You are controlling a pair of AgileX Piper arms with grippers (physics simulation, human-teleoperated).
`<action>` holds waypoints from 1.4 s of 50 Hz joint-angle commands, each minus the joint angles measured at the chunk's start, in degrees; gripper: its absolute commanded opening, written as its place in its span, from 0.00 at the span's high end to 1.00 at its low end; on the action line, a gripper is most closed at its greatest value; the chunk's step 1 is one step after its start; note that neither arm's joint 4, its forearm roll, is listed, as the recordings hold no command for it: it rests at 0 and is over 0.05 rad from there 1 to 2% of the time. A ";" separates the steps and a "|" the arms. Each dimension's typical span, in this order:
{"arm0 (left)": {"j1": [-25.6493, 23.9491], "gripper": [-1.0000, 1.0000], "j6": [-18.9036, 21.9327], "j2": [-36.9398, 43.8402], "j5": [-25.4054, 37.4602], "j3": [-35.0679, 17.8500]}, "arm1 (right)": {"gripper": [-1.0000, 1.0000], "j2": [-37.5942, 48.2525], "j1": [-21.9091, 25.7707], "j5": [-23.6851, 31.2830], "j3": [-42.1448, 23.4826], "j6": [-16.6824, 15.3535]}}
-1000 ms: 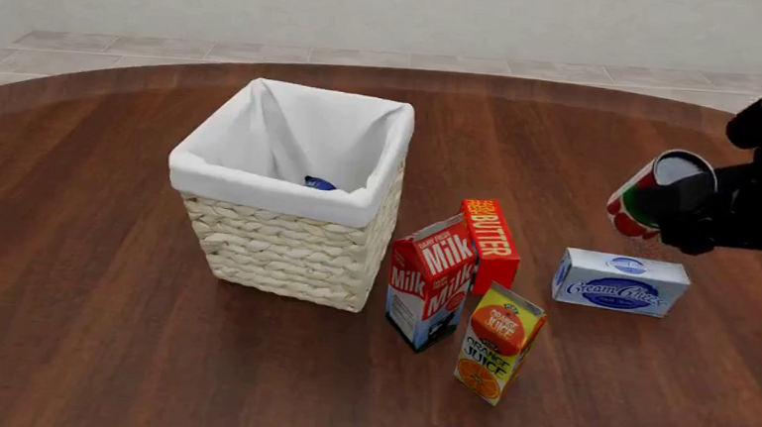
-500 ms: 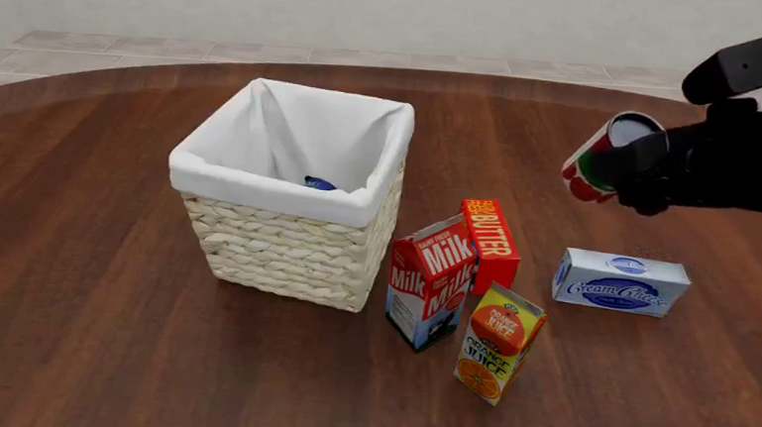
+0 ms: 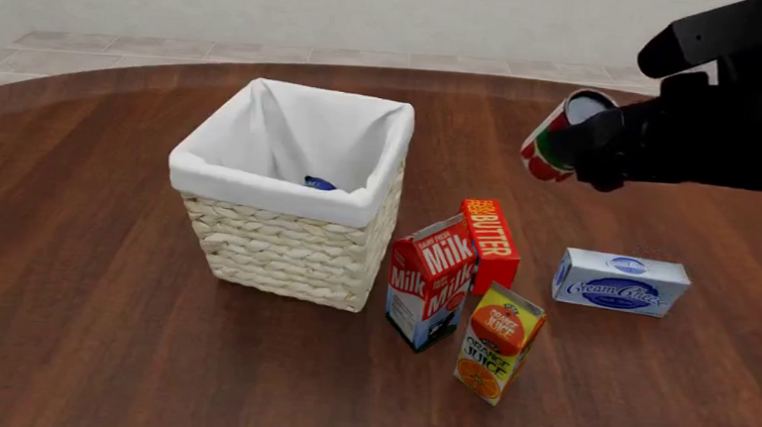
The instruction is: Pick up the alphabet soup and the tomato sauce, and put them in the basket.
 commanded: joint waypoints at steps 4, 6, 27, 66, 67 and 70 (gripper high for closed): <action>0.00 0.00 0.00 0.00 0.00 0.00 | 1.00 2.22 3.07 -1.76 -2.41 2.14; 0.00 0.00 0.00 0.00 0.00 0.00 | 1.00 2.72 3.88 -2.20 -2.74 2.40; 0.00 0.00 0.00 0.00 0.00 0.00 | 1.00 7.12 7.68 -4.92 -6.45 3.79; 0.00 0.00 0.00 0.00 0.00 0.00 | 1.00 17.01 17.22 -7.65 -15.19 4.88; 0.00 0.00 0.00 0.00 0.00 0.00 | 1.00 17.13 17.50 -7.70 -15.30 4.85; 0.00 0.00 0.00 0.00 0.00 0.00 | 1.00 18.15 18.12 -7.89 -16.10 4.93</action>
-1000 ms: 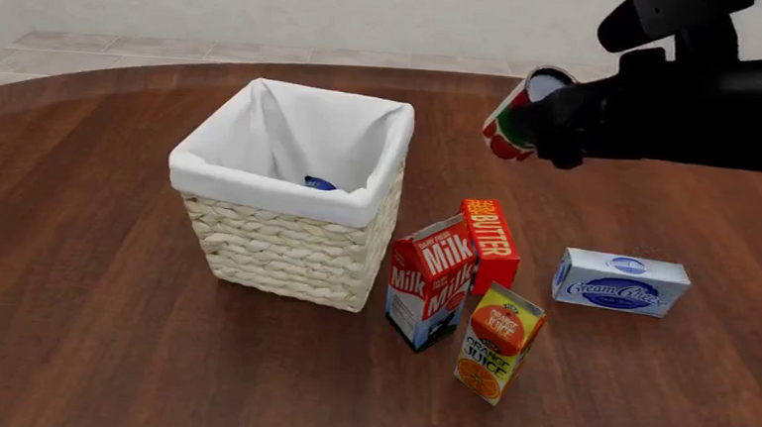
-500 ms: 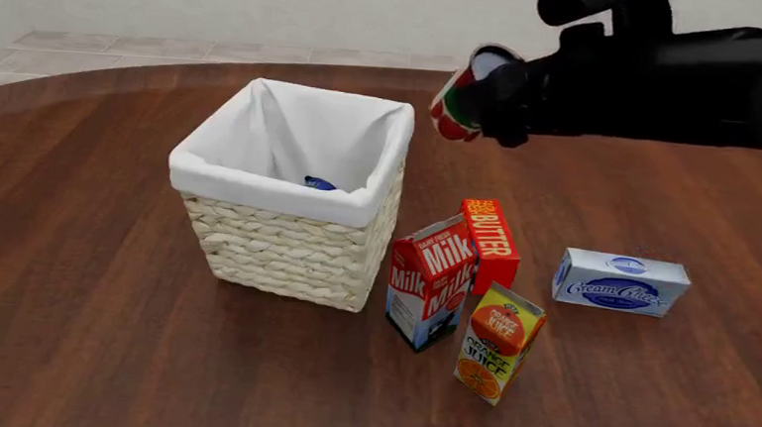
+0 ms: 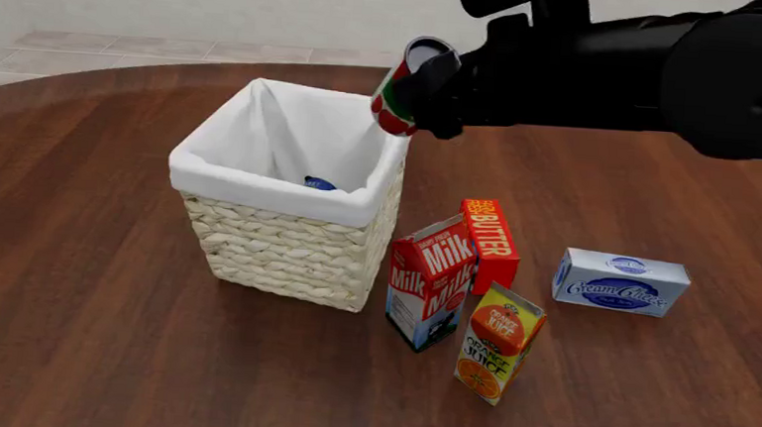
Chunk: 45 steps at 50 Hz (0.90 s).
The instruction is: Pick up the alphabet soup and the tomato sauce, and put them in the basket.
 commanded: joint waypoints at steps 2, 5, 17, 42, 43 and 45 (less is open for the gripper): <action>0.00 0.00 0.00 0.00 0.00 0.00 | 1.00 2.90 2.62 -0.64 -2.78 1.07; 0.00 0.00 0.00 0.00 0.00 0.00 | 1.00 3.50 3.13 -0.76 -3.32 1.01; 0.00 0.00 0.00 0.00 0.00 0.00 | 1.00 5.96 4.87 -0.56 -6.09 1.01; 0.00 0.00 0.00 0.00 0.00 0.00 | 1.00 13.02 5.34 -0.75 -10.45 0.34; 0.00 0.00 0.00 0.00 0.00 0.00 | 1.00 13.45 5.30 -0.76 -10.64 0.31; 0.00 0.00 0.00 0.00 0.00 0.00 | 1.00 14.01 5.20 -0.74 -10.92 0.24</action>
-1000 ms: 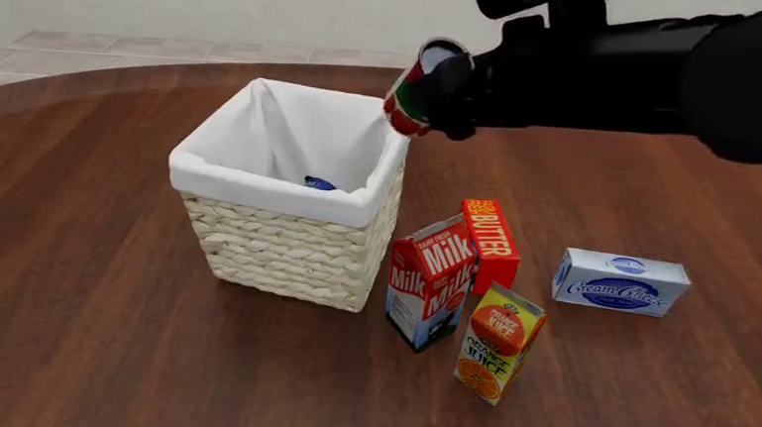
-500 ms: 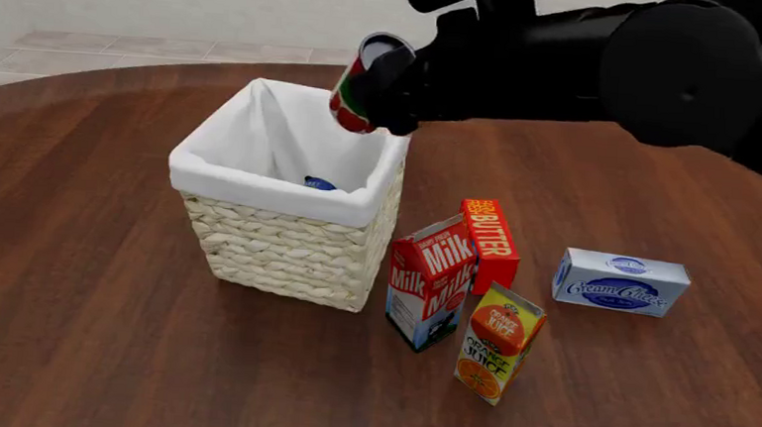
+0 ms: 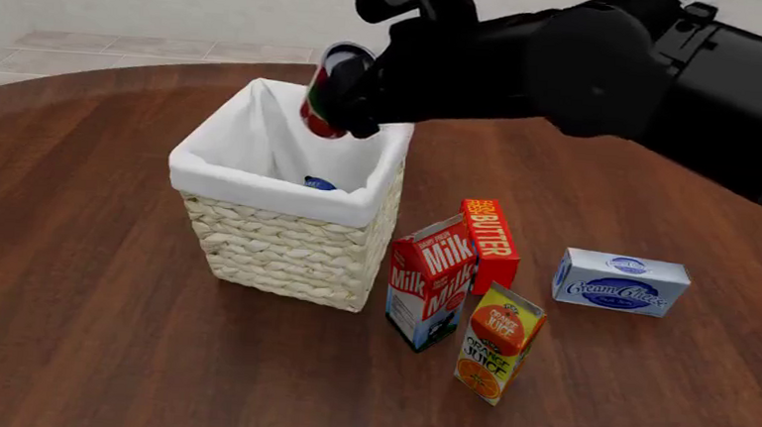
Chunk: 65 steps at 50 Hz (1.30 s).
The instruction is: Pick up the alphabet soup and the tomato sauce, and put them in the basket.
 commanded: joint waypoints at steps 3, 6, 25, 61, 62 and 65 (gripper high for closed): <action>0.00 0.00 0.00 0.00 0.00 0.00 | 1.00 4.20 -0.13 -0.02 -2.61 0.52; 0.00 0.00 0.00 0.00 0.00 0.00 | 1.00 5.04 -0.30 0.05 -3.18 0.19; 0.00 0.00 0.00 0.00 0.00 0.00 | 1.00 9.02 -1.23 0.87 -6.22 -0.72; 0.00 0.00 0.00 0.00 0.00 0.00 | 1.00 16.24 -3.78 4.52 -9.38 -4.49; 0.00 0.00 0.00 0.00 0.00 0.00 | 1.00 16.41 -3.90 4.52 -9.41 -4.49; 0.00 0.00 0.00 0.00 0.00 0.00 | 1.00 16.74 -4.05 4.41 -9.35 -4.62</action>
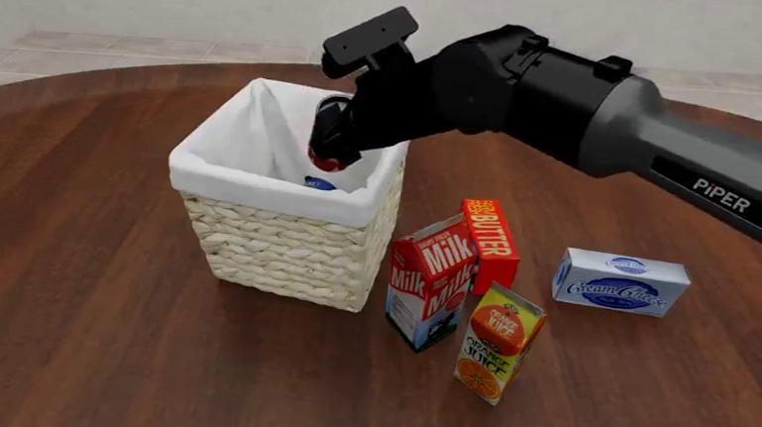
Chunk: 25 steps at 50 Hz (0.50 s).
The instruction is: Pick up the alphabet soup and the tomato sauce, and put them in the basket.
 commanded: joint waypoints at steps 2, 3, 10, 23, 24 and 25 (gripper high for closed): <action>0.00 0.00 0.00 0.00 0.00 0.00 | 1.00 1.34 -0.48 0.06 -0.15 0.17; 0.00 0.00 0.00 0.00 0.00 0.00 | 1.00 1.48 -0.63 0.10 -0.23 0.00; 0.00 0.00 0.00 0.00 0.00 0.00 | 1.00 1.71 -0.51 0.11 -0.24 -0.07; 0.00 0.00 0.00 0.00 0.00 0.00 | 0.00 0.61 -0.76 -1.20 2.45 -0.91; 0.00 0.00 0.00 0.00 0.00 0.00 | 0.00 0.29 -0.71 -1.28 2.79 -0.93; 0.00 0.00 0.00 0.00 0.00 0.00 | 0.00 -0.08 -0.70 -1.34 3.17 -0.96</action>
